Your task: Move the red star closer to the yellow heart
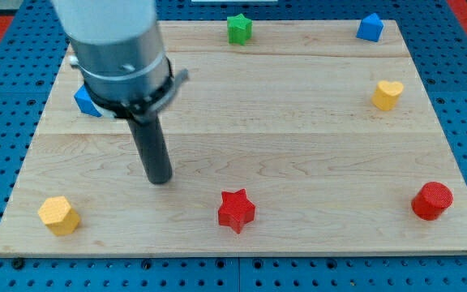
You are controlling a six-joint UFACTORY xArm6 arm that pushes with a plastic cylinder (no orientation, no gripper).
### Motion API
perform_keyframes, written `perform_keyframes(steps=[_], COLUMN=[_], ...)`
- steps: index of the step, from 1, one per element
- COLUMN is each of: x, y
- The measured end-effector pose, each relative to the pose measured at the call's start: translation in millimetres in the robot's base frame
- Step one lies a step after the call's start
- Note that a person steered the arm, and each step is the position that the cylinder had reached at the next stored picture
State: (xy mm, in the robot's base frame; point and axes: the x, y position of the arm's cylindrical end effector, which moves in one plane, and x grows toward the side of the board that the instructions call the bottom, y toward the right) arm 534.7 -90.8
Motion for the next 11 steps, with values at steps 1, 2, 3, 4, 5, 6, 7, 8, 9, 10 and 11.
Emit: perform_keyframes(steps=[1,2,3,4,5,6,7,8,9,10,11], x=[42.6,54.3,48.2,36.7,11.1,-3.5,31.8,54.0,15.7,-34.0,-70.8], y=[1.6,22.9,71.1,102.1,130.8,164.3,162.6,164.0,179.5,197.1,256.5])
